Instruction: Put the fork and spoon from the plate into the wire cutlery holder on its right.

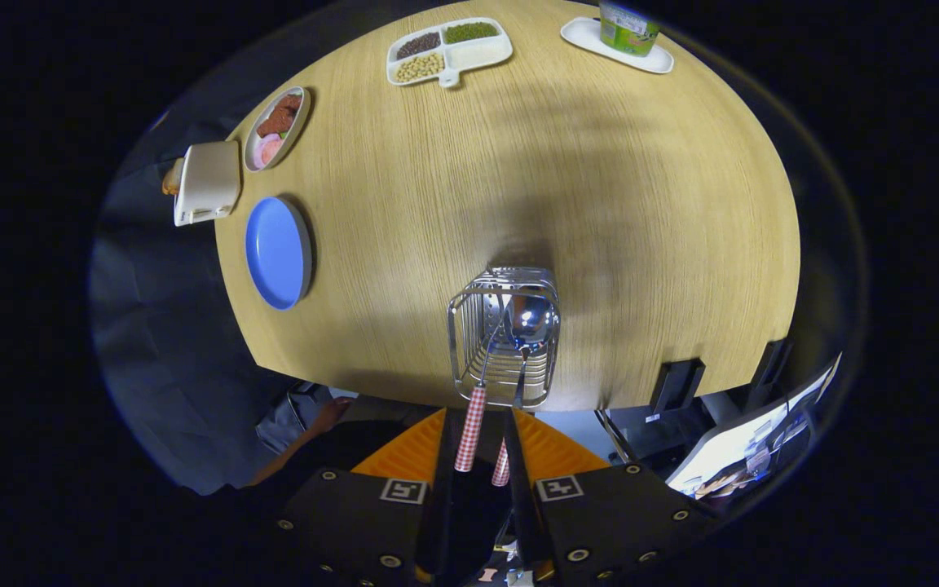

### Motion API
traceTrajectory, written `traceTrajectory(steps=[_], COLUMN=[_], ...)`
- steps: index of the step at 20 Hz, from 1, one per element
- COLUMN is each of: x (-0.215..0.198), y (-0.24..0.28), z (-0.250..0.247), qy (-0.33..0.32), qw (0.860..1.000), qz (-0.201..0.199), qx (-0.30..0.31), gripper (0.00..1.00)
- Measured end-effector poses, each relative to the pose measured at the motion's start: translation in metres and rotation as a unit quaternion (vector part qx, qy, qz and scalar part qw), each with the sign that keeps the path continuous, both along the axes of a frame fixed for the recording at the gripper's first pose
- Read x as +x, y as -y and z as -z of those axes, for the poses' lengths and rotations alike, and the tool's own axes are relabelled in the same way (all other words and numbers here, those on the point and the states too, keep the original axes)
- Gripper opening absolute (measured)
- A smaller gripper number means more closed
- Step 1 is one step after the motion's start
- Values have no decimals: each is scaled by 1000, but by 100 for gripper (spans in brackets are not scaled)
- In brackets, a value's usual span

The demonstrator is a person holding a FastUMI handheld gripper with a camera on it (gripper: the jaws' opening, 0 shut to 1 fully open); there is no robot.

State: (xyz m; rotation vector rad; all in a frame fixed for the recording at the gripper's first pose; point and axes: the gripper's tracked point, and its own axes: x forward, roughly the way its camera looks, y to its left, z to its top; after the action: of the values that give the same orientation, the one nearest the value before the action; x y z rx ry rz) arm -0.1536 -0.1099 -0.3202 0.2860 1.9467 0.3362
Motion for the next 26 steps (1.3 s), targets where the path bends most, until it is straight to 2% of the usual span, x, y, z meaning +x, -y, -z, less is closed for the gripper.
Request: traceTrajectory(steps=[4,7,10,13,15,17,21,26], x=[24,42,59,72,83,99,120,139], y=[3,-1,11,8,12,15,21,30], z=[-15,-30,-42,-63,-80,-96,-136,-186], qy=[96,179,277,358,414,475,579,688], qw=[995,982,959,929,903,870,796,699], qz=[31,58,62,97,115,134,179,196], qx=[4,14,-2,12,15,11,8,-13], gripper=[49,63,72,83,88,92,93,93])
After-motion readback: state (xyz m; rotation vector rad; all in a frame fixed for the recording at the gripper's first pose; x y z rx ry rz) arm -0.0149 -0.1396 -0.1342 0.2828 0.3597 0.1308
